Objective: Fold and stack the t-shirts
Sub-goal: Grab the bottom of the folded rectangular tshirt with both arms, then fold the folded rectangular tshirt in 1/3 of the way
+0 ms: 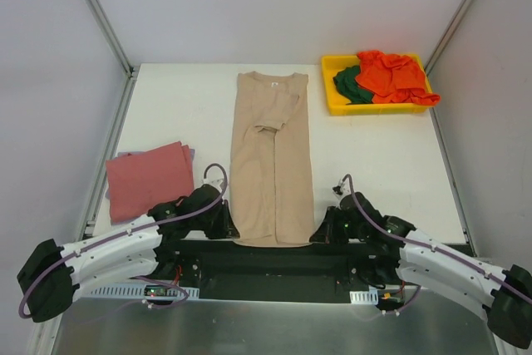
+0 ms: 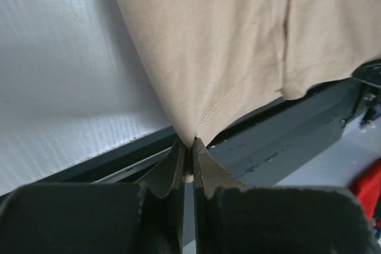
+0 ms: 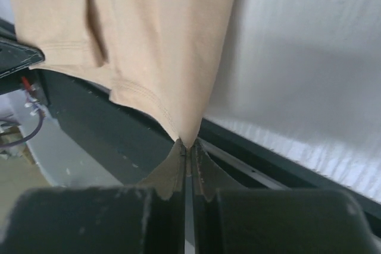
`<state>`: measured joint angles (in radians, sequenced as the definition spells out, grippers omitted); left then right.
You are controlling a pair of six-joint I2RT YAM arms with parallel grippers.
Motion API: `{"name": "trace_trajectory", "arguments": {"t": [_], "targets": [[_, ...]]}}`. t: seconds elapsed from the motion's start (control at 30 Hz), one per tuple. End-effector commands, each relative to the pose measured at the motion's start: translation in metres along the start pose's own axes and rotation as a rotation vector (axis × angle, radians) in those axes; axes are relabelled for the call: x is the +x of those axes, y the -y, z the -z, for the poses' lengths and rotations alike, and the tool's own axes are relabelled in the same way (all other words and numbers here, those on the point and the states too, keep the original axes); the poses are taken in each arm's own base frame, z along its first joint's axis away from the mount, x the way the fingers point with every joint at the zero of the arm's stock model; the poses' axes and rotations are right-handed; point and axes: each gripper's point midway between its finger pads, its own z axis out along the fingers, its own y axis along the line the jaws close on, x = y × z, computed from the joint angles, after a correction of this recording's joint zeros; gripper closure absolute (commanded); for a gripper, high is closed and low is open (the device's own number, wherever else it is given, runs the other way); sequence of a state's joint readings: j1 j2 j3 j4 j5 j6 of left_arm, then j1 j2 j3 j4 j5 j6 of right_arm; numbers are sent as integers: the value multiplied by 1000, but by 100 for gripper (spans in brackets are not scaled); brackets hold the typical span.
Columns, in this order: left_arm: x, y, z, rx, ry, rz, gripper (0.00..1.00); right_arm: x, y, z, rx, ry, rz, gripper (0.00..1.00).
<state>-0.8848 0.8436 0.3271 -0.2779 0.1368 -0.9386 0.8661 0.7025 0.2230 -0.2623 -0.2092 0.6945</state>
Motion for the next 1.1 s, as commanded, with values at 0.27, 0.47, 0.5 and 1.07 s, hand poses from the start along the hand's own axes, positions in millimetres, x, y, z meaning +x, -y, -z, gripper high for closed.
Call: {"name": "trace_trajectory", "arguments": {"t": [0.27,0.47,0.5,1.07], "targets": [[-58,50,34,104,197,12,100,-68,-73,27,-88,202,109,100],[-133,55,46,75,328,71,100,-140,-101,28,-47,312,150,100],[-144,56,47,72,346,75,100,-154,-105,28,-40,334,159,100],[-293,49,17,22,366,101,100,-294,-97,-12,-23,375,100,100]]}}
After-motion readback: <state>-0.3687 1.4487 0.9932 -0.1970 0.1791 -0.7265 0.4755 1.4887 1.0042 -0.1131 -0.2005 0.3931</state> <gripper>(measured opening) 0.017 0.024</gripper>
